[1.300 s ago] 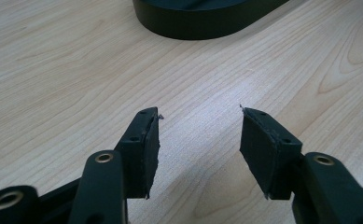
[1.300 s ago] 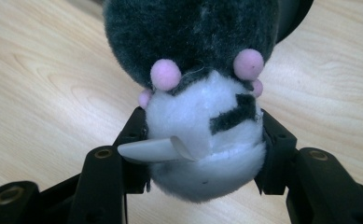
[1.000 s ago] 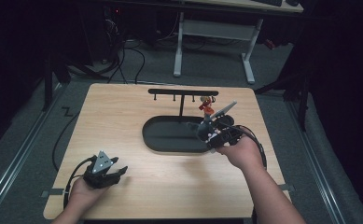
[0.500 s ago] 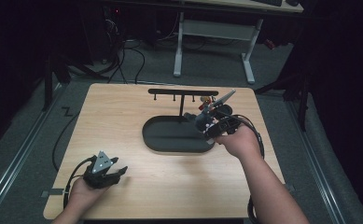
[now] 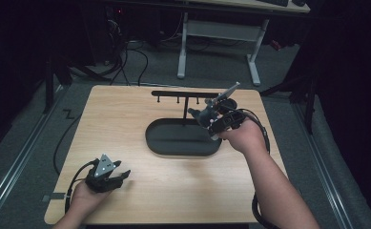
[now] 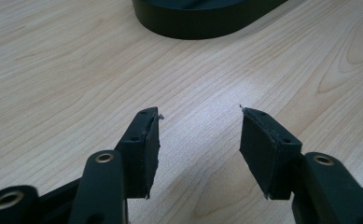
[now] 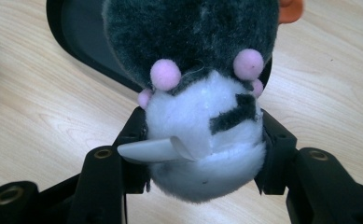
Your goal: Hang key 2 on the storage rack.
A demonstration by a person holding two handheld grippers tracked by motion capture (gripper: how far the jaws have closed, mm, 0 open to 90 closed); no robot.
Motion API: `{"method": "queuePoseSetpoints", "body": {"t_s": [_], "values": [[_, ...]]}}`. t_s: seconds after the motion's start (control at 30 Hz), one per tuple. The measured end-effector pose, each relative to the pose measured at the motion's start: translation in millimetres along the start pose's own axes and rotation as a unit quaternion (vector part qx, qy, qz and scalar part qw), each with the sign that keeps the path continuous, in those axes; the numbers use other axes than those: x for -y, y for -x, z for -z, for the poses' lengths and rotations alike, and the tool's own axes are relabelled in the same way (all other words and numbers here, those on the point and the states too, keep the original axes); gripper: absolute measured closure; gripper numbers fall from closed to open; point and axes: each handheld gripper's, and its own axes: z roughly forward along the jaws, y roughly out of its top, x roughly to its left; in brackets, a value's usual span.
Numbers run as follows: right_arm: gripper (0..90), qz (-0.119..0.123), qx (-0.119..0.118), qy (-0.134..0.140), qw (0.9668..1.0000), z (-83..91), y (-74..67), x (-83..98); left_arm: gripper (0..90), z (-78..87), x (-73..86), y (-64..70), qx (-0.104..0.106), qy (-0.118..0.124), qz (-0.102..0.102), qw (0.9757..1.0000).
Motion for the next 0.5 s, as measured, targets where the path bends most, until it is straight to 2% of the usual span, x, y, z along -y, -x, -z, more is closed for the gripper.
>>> {"method": "queuePoseSetpoints", "body": {"t_s": [0.13, 0.5], "values": [[48.7, 0.005, 0.002, 0.006, 1.0, 4.1, -0.3, -4.4, 47.3, 0.0, 0.0, -0.1, 0.0, 0.0, 0.0, 1.0], [48.7, -0.002, 0.006, 0.01, 0.9999, 13.7, -2.3, -16.9, 47.3, 0.3, 0.2, -0.1, -0.001, 0.002, 0.0, 1.0]]}}
